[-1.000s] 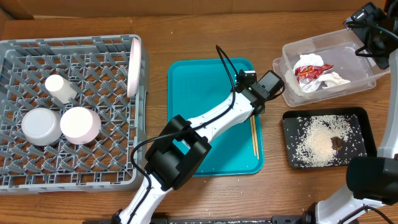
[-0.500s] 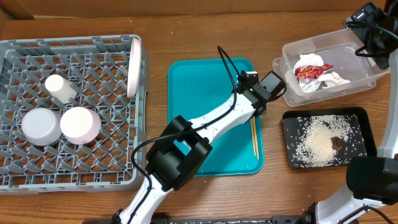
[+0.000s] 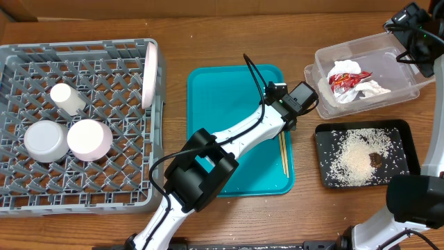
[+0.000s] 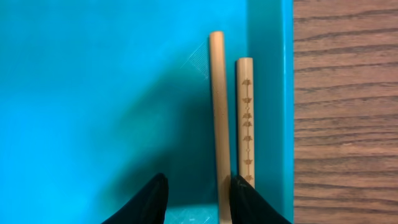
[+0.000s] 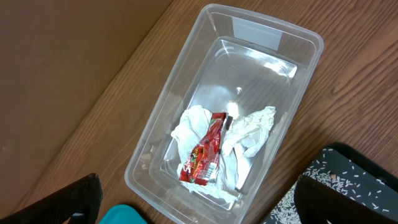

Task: Sort waste into correct bins and load items into the dishwasher
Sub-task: 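Grasp one chopstick with left gripper and lift it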

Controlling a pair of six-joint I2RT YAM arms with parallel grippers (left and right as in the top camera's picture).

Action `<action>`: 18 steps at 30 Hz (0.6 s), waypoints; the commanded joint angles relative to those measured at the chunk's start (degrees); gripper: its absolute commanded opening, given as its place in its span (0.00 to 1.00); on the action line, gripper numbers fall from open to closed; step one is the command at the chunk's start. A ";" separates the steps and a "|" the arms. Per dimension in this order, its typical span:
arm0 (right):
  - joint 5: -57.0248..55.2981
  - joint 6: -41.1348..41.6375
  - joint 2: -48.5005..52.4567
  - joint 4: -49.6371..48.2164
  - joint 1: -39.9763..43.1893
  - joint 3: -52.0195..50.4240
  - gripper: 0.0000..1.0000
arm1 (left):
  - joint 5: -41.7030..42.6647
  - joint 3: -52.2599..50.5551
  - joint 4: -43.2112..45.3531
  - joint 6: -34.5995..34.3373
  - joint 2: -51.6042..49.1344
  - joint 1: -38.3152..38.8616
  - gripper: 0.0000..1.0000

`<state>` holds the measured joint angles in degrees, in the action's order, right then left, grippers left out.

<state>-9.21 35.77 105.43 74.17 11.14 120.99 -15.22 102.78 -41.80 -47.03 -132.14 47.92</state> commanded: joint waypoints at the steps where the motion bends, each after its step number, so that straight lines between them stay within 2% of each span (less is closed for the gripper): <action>1: -0.17 -0.13 -0.42 -0.31 -0.13 -0.02 1.00 | 0.00 0.44 -0.20 -1.03 -0.98 0.26 0.35; 8: -0.17 -0.13 -0.42 -0.31 -0.13 -0.02 1.00 | 0.04 0.44 -0.15 -1.03 -1.27 0.26 0.35; 16: -0.17 -0.13 -0.42 -0.31 -0.13 -0.02 1.00 | 0.07 0.42 -0.17 -1.03 -1.75 0.26 0.21; 18: -0.17 -0.13 -0.42 -0.31 -0.13 -0.02 1.00 | 0.07 0.42 -0.15 -1.03 -1.75 0.26 0.20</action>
<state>-9.19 35.77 105.43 74.15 11.16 120.99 -15.20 102.78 -41.95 -47.51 -132.57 47.92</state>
